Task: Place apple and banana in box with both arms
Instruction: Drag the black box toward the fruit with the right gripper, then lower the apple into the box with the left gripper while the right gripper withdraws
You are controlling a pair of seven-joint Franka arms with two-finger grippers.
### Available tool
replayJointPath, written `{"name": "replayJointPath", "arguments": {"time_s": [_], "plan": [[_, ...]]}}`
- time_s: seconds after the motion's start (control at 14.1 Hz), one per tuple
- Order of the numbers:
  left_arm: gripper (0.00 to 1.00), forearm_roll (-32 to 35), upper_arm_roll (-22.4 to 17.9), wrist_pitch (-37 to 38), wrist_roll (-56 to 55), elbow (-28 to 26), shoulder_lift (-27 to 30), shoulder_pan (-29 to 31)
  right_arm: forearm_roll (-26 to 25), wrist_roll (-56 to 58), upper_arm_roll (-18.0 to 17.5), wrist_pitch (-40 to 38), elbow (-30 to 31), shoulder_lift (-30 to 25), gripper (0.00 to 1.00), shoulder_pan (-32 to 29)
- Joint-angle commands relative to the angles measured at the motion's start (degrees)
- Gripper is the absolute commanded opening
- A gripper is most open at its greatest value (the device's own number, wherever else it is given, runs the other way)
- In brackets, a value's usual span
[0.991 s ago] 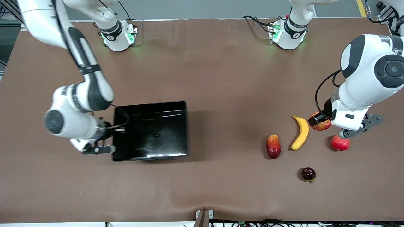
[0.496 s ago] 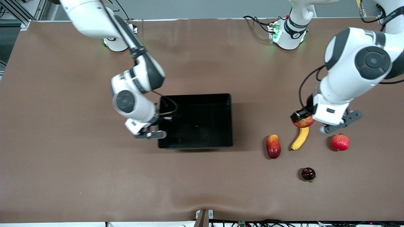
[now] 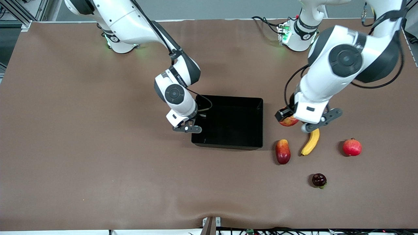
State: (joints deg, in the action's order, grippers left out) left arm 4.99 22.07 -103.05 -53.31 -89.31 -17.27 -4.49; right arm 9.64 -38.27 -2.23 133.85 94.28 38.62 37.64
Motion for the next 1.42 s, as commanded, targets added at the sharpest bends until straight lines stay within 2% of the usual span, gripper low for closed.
{"name": "replayJointPath", "arguments": {"time_s": [0.0,0.28,0.57,0.92,1.13,1.27,1.35], "plan": [[0.00,-0.2,0.3,-0.8,-2.7,0.9,-3.3,-1.0,0.6,-1.5,0.6,-0.4,-0.5,-1.0,1.00,0.2],[0.00,0.0,0.3,-5.1,-10.3,0.9,-7.9,-5.5,0.6,-1.8,0.8,-3.5,-0.6,-4.8,1.00,-1.3],[0.00,0.3,0.2,-6.9,-16.2,-0.9,-12.3,-8.9,0.6,0.4,0.7,-9.4,-0.5,-10.2,1.00,-7.7],[0.00,2.0,0.1,-22.1,-18.6,-14.0,-13.1,-10.2,0.6,13.9,0.7,-19.0,-0.4,-17.2,1.00,-18.9],[0.00,2.9,0.1,-23.2,-18.6,-15.0,-14.7,-10.6,0.7,23.3,0.7,-25.5,-0.3,-21.6,1.00,-25.4],[0.00,5.9,0.1,-23.2,-18.6,-15.1,-15.9,-10.5,0.7,27.4,0.8,-28.4,0.3,-25.2,1.00,-30.1],[0.03,6.1,0.1,-23.2,-18.6,-14.9,-16.2,-10.4,0.7,29.7,0.9,-29.9,0.3,-26.7,1.00,-32.1]]}}
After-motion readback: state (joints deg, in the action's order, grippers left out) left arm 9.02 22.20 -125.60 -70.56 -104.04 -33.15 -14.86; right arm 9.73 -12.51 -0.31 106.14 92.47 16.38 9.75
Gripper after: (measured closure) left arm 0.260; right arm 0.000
